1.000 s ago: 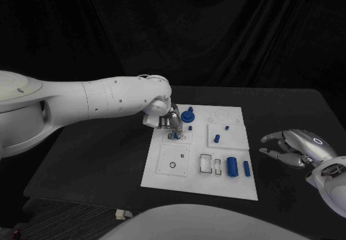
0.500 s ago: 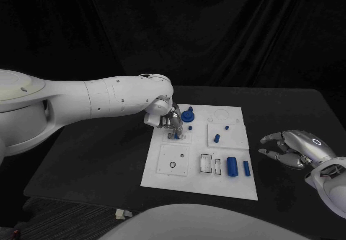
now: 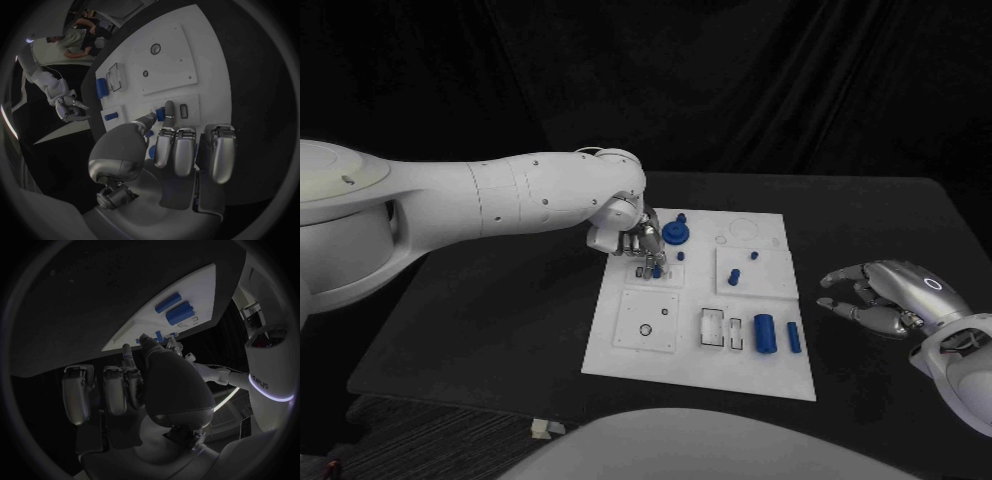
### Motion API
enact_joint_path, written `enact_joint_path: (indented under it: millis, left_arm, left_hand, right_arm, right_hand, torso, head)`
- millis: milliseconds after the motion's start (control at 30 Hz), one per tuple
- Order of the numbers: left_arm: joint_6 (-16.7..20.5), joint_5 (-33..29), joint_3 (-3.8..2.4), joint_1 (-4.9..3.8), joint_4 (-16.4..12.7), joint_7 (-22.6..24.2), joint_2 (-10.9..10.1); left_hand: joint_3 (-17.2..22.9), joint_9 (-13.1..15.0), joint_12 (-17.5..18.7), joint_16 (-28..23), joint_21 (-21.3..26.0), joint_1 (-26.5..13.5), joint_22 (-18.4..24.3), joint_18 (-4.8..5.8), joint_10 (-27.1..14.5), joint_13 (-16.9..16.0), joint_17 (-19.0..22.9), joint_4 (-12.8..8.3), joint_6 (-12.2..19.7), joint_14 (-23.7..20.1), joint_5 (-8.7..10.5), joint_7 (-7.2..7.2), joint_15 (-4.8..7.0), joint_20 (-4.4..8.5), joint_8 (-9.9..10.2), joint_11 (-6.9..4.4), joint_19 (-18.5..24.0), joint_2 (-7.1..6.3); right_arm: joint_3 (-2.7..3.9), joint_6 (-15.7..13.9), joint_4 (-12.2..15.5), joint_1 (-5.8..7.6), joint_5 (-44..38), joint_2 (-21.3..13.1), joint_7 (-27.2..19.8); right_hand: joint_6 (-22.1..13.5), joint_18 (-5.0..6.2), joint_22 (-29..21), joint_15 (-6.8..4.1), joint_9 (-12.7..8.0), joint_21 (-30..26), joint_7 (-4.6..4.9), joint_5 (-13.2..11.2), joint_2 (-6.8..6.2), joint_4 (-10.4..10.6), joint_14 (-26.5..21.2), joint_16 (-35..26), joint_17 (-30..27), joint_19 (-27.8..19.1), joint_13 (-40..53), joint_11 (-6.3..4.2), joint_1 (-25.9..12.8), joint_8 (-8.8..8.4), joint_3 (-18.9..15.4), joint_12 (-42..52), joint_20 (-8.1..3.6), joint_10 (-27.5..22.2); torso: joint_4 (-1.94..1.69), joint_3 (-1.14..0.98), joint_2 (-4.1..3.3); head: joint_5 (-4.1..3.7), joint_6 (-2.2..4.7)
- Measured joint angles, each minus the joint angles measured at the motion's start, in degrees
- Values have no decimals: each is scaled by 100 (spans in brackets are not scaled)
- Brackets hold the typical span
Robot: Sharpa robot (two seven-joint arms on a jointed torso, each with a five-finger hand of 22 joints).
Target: Assemble the parts on the task board
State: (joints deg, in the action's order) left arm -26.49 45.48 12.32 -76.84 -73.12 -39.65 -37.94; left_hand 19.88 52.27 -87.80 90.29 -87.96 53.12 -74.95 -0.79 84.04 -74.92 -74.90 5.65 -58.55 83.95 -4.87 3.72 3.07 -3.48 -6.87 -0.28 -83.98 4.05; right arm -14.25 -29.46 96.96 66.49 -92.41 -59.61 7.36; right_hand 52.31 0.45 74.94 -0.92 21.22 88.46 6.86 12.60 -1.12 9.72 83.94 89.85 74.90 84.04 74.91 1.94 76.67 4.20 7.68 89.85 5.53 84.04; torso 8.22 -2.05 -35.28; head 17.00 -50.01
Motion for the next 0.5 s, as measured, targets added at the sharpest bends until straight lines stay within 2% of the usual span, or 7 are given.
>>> enact_joint_path:
  millis: [200, 300, 500]
  left_arm:
    - [0, 11, 1, 0, 7, -7, 0]
    - [0, 13, 1, 1, 9, -8, 3]
    - [2, 16, 0, 1, 8, -9, 4]
  left_hand:
    - [-35, -16, 0, 0, 0, -25, 0, 0, 0, 0, 0, 35, -11, 0, 0, 11, 0, 0, 0, 0, 0, 32]
    - [-10, -35, 0, 0, 0, 43, 0, 0, 0, 0, 0, 60, -11, 0, -97, 10, 0, 0, 22, 0, 0, 160]
    - [-10, -35, 0, 0, 0, 93, 1, 0, 0, 0, 0, 60, -10, 0, -164, 10, 0, 0, 22, 0, 0, 210]
  right_arm:
    - [0, 1, -4, -1, 0, 7, 0]
    - [0, 4, -5, -1, 0, 8, 1]
    - [0, 10, -7, -7, 0, 8, 2]
  right_hand:
    - [20, 0, 0, 0, 0, 0, -20, 24, 31, 0, 0, 0, 0, 0, 0, 0, 31, 0, 0, 0, 0, 0]
    - [20, 0, -1, 0, 0, 0, -20, 48, 31, 0, 0, 0, 0, 0, 0, 0, 31, 0, 0, 0, 0, 0]
    - [20, 0, -1, 0, 0, 0, -20, 72, 31, 0, 0, 0, 0, 0, 0, 0, 31, 0, 0, 0, 0, 0]
  torso:
    - [-1, 2, 0]
    - [-1, 3, 0]
    - [-3, 3, 3]
  head:
    - [9, 0]
    - [12, 0]
    - [16, 0]
